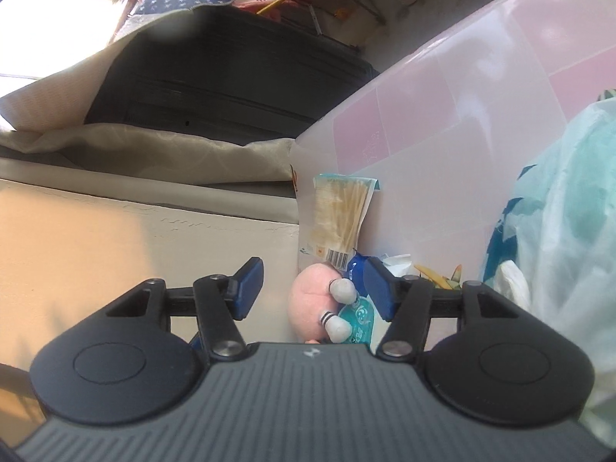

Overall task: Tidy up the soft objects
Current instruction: 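Lift the snack packet with the right tool and turn toward the box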

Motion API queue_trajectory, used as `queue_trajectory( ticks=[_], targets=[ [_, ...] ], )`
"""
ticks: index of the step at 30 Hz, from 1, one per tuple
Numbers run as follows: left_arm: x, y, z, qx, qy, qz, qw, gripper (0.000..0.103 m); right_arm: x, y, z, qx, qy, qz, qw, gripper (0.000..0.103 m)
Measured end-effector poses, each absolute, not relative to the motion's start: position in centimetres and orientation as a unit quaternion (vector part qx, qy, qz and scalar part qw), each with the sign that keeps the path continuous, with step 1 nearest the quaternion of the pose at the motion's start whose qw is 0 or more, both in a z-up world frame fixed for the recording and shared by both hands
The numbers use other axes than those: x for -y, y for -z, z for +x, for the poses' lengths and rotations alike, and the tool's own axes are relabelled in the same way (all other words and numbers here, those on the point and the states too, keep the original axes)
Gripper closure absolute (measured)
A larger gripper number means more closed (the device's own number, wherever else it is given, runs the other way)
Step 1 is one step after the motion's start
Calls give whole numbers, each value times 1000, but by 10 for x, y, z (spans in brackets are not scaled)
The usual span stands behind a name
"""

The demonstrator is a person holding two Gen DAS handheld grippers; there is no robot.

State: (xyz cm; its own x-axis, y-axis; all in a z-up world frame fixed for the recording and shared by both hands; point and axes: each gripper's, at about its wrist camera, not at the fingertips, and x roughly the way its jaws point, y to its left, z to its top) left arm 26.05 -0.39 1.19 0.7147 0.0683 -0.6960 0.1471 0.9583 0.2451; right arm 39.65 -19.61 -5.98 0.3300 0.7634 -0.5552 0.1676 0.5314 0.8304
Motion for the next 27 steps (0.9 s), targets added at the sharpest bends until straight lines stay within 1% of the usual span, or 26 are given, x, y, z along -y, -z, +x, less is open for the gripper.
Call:
queue_trajectory(
  ticks=[2, 6, 11, 17, 21, 22, 25, 27],
  targets=[
    [0, 0, 280, -393, 26, 143, 908, 13, 175, 78, 417, -557, -207, 427, 681, 38],
    [0, 28, 317, -420, 32, 170, 891, 11, 138, 119, 457, -593, -187, 424, 658, 35],
    [-4, 64, 364, -455, 28, 197, 868, 11, 111, 160, 493, -608, -174, 444, 635, 29],
    [-12, 100, 402, -519, 38, 179, 835, 11, 99, 198, 507, -610, -180, 483, 602, 29],
    [-11, 109, 406, -527, 45, 168, 832, 11, 96, 200, 509, -607, -193, 480, 603, 31],
    [-10, 110, 406, -527, 42, 170, 832, 13, 95, 200, 510, -608, -194, 476, 605, 32],
    [-4, 110, 407, -528, 35, 170, 831, 22, 91, 200, 511, -609, -193, 474, 607, 38],
    [-1, 108, 408, -531, 29, 169, 830, 32, 90, 203, 510, -609, -193, 478, 603, 43]
  ],
)
